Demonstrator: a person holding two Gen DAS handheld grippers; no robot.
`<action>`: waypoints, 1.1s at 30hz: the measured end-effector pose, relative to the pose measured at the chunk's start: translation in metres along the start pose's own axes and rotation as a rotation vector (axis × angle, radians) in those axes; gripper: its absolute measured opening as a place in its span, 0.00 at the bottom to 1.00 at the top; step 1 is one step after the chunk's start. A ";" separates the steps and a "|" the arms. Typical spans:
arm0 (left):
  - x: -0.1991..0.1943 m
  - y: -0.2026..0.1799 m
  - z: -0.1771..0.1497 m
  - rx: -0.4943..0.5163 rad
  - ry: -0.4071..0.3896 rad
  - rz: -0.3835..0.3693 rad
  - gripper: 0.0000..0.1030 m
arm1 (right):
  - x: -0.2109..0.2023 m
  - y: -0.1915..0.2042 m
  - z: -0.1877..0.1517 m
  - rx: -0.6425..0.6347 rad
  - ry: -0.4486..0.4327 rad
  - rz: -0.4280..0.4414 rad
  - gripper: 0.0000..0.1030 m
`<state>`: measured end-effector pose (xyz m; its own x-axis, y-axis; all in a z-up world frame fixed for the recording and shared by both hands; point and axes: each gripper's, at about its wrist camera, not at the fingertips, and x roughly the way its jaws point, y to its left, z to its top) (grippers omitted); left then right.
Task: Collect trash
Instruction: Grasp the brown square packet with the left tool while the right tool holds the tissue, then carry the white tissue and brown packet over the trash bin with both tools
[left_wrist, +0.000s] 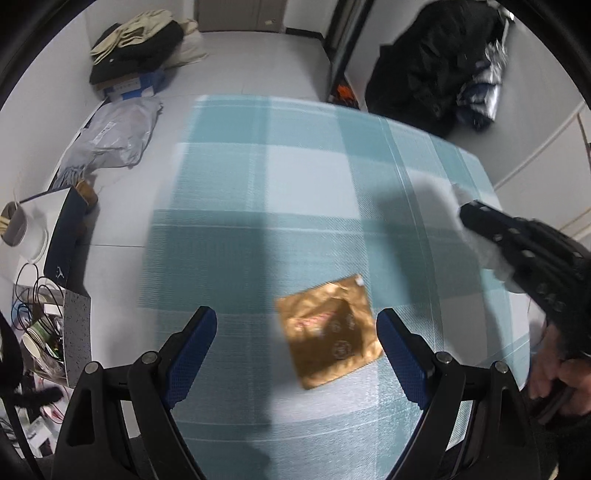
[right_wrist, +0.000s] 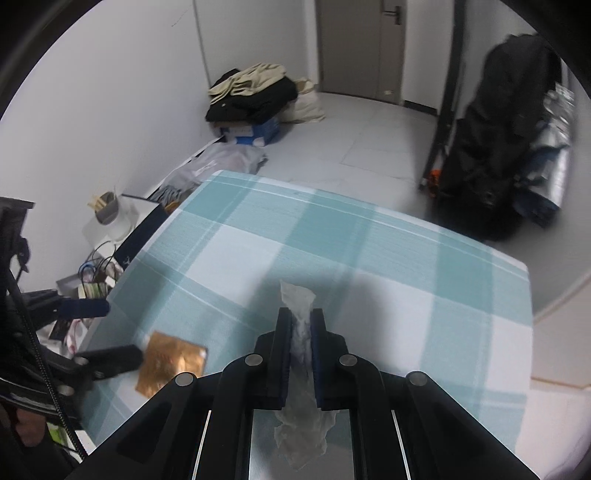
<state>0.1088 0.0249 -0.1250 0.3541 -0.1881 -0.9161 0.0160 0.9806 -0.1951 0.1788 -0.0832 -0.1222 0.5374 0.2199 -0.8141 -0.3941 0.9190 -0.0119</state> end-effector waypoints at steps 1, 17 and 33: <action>0.003 -0.004 -0.001 0.010 0.012 0.000 0.84 | -0.005 -0.004 -0.004 0.009 -0.006 -0.009 0.09; 0.018 -0.042 -0.013 0.163 0.024 0.150 0.76 | -0.072 -0.048 -0.062 0.220 -0.058 -0.022 0.09; 0.014 -0.041 -0.008 0.107 -0.004 0.112 0.19 | -0.110 -0.059 -0.080 0.282 -0.122 0.017 0.09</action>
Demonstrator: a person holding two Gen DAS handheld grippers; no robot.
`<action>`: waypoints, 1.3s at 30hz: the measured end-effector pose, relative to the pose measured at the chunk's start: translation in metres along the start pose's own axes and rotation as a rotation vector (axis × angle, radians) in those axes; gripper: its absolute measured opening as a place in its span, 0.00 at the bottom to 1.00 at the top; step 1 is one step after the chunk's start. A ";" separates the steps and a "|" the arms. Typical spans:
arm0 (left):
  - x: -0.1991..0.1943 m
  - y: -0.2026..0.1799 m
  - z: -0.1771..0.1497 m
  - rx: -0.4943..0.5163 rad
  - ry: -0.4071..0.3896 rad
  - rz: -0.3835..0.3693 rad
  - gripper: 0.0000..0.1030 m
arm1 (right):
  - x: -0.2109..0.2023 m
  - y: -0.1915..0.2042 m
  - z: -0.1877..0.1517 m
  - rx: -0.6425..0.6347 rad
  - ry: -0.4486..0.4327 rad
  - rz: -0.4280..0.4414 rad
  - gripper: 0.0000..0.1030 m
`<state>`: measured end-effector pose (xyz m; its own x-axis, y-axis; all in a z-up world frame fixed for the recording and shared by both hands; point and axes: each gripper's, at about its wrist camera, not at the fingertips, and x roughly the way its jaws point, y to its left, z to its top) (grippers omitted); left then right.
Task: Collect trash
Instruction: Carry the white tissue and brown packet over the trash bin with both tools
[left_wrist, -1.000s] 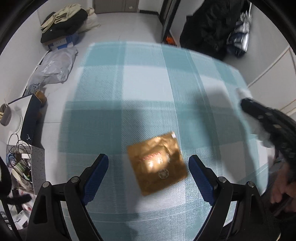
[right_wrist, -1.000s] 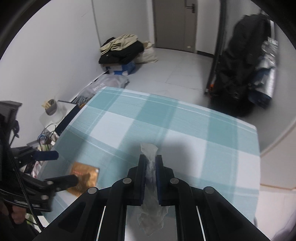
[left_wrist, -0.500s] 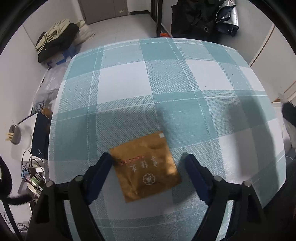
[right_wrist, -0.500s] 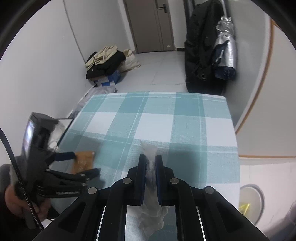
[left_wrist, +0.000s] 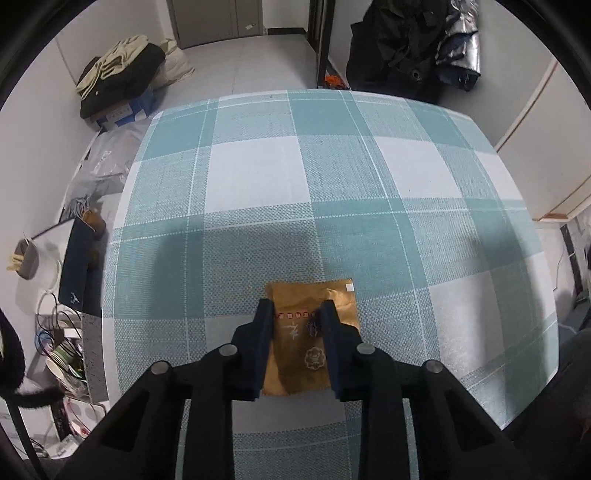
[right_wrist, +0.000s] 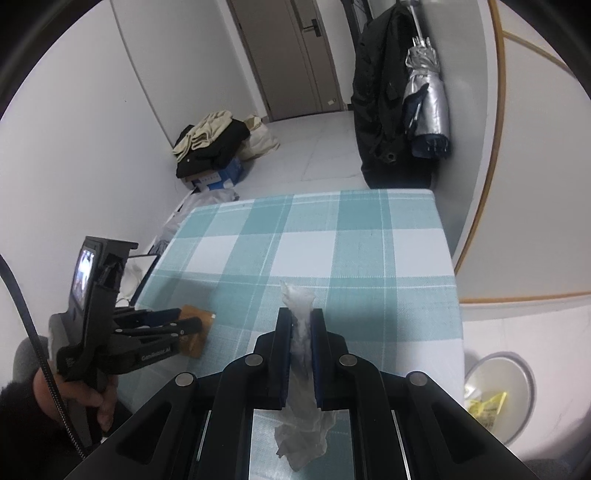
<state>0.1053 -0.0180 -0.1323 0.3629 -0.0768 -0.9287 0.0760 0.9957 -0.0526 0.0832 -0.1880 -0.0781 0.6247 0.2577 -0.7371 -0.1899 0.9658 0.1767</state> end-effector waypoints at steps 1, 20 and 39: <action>0.000 0.001 0.000 -0.009 -0.001 -0.007 0.18 | -0.002 0.000 0.000 -0.002 -0.005 0.000 0.09; -0.035 -0.011 0.005 -0.003 -0.055 -0.123 0.00 | -0.030 -0.011 -0.002 0.026 -0.066 0.019 0.09; -0.108 -0.113 0.033 0.153 -0.204 -0.293 0.00 | -0.089 -0.055 0.001 0.099 -0.184 -0.011 0.09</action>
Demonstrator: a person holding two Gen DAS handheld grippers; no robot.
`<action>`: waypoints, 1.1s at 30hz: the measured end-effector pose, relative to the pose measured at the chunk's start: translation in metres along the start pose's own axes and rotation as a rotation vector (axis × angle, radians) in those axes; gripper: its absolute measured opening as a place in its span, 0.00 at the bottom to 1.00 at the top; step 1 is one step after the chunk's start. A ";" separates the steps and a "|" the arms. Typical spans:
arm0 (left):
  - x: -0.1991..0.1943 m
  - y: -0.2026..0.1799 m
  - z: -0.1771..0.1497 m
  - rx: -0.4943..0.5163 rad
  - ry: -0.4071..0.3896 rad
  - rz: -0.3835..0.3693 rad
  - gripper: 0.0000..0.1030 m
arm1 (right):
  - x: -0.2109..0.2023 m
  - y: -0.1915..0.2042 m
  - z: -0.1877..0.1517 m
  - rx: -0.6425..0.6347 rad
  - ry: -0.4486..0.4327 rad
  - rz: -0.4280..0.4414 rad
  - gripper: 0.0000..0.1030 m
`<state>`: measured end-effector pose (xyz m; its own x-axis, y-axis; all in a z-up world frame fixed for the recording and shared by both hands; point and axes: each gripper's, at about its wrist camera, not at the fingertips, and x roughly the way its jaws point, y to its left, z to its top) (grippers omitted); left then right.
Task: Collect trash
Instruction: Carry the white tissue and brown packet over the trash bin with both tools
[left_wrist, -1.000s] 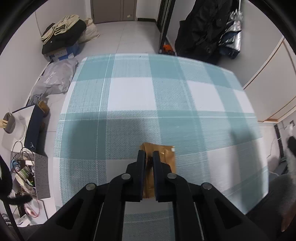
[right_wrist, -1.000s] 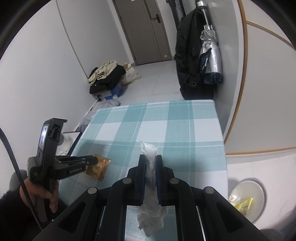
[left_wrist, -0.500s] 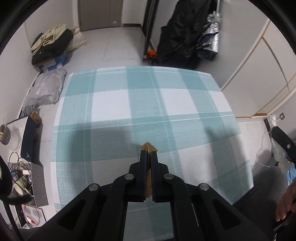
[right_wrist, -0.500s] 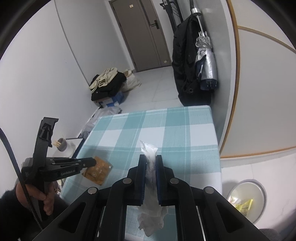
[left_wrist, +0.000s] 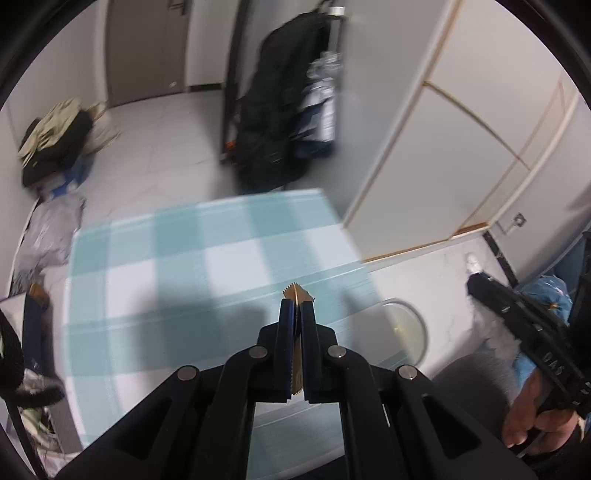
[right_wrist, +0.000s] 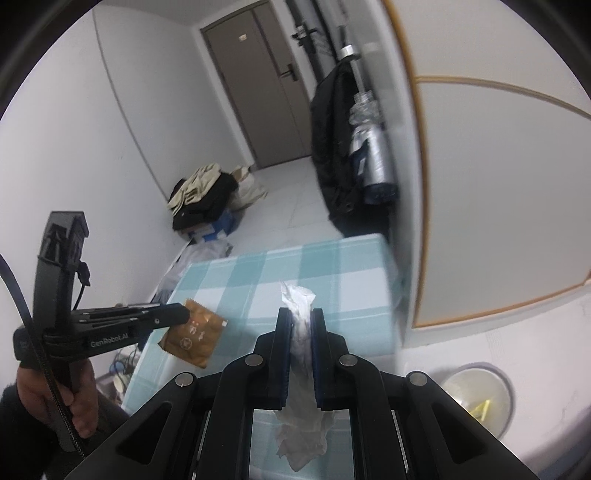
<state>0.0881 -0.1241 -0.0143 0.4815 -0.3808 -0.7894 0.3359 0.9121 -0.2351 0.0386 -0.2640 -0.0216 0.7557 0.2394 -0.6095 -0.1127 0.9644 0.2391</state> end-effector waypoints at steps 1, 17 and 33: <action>0.000 -0.009 0.003 0.015 -0.003 -0.012 0.00 | -0.005 -0.005 0.001 0.007 -0.008 -0.007 0.09; 0.043 -0.135 0.038 0.198 0.016 -0.194 0.00 | -0.074 -0.114 0.005 0.156 -0.096 -0.169 0.09; 0.141 -0.203 0.028 0.271 0.211 -0.255 0.00 | -0.057 -0.229 -0.039 0.371 0.015 -0.257 0.09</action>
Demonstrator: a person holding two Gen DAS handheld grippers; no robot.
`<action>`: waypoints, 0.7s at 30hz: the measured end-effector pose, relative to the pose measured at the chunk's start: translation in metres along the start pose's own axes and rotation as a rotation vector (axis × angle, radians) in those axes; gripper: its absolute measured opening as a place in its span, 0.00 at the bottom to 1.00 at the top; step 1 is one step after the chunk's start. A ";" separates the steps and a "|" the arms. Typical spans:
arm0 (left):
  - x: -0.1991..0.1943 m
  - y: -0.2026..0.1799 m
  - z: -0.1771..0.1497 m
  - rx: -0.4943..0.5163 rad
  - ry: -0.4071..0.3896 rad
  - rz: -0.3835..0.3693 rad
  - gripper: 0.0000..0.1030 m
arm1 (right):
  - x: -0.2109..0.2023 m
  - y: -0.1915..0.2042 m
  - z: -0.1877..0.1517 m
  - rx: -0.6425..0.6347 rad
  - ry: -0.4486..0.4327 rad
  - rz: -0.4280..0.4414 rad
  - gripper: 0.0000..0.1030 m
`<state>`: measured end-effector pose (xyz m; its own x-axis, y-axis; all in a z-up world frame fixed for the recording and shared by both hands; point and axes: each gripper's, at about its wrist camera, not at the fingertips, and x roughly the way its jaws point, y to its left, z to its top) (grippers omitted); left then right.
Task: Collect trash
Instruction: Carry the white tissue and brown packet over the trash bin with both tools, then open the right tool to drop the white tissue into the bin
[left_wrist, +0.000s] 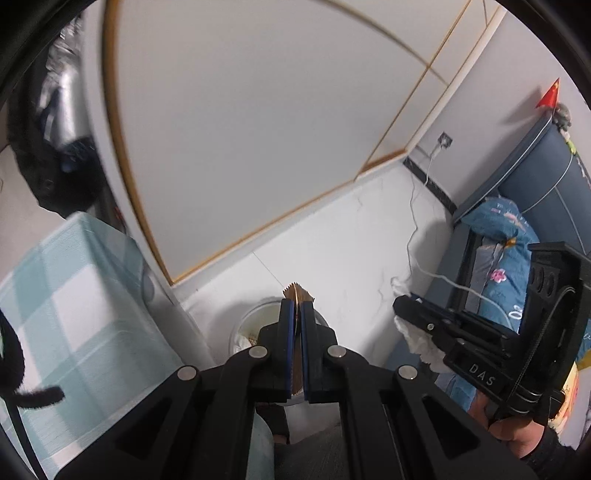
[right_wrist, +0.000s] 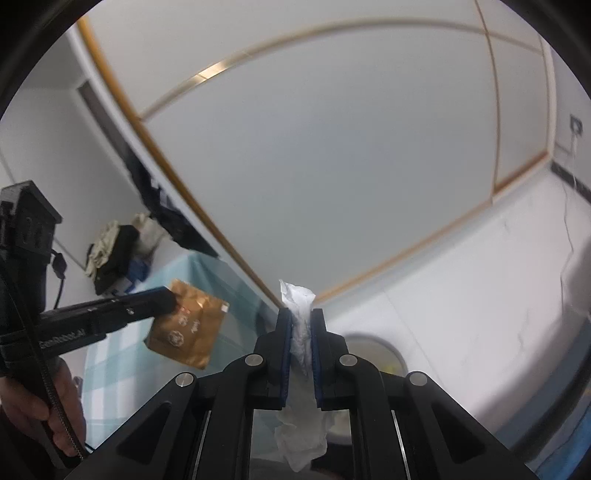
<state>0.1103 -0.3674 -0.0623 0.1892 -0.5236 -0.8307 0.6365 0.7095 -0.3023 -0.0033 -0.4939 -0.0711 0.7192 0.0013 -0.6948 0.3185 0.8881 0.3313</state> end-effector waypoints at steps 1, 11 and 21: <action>0.007 -0.002 0.001 0.004 0.016 -0.002 0.00 | 0.006 -0.006 -0.001 0.015 0.019 0.001 0.09; 0.067 -0.007 0.001 0.009 0.150 0.000 0.00 | 0.063 -0.054 -0.021 0.121 0.159 0.010 0.09; 0.098 0.002 -0.009 -0.042 0.235 0.000 0.00 | 0.102 -0.064 -0.039 0.168 0.261 0.004 0.10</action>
<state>0.1236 -0.4132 -0.1481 0.0074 -0.4028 -0.9153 0.6043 0.7311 -0.3168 0.0254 -0.5327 -0.1884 0.5451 0.1421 -0.8262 0.4293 0.7992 0.4207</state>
